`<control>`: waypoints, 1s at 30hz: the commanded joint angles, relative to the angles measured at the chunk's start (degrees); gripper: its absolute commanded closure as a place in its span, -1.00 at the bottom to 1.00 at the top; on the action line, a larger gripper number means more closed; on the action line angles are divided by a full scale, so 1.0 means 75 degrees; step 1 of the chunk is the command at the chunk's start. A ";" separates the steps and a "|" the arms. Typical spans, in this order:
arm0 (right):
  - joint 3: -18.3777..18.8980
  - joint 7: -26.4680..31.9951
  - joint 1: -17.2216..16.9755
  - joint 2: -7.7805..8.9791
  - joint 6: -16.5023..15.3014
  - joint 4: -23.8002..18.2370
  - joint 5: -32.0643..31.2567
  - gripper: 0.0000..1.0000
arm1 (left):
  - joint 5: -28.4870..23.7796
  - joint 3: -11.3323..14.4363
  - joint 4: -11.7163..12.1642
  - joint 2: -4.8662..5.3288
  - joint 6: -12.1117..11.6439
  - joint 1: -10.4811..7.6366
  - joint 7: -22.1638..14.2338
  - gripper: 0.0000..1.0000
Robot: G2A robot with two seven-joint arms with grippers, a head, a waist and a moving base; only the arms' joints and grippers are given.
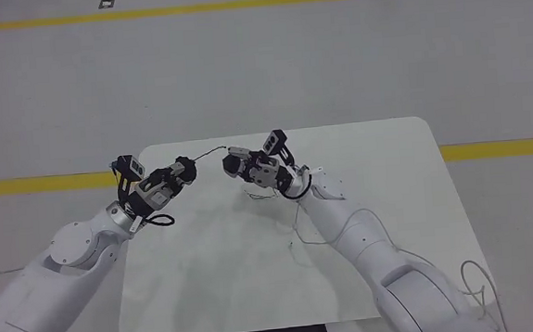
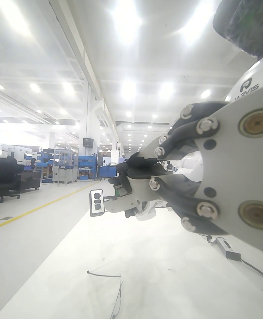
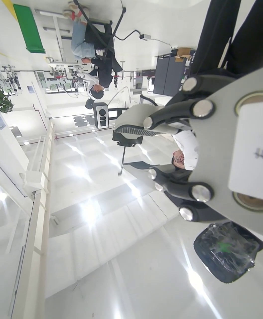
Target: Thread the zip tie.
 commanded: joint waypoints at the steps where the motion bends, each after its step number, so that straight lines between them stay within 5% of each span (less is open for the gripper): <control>1: 0.0001 -0.0021 -0.0018 0.0003 -0.0003 -0.0005 0.0006 0.52 | 0.0000 0.0000 0.0000 0.0000 0.0000 0.0000 0.0000 1.00; 30: -0.0119 0.0056 0.0315 -0.0183 -0.0139 0.0243 0.0528 0.72 | 0.0000 0.0000 0.0000 0.0000 0.0000 0.0000 0.0000 1.00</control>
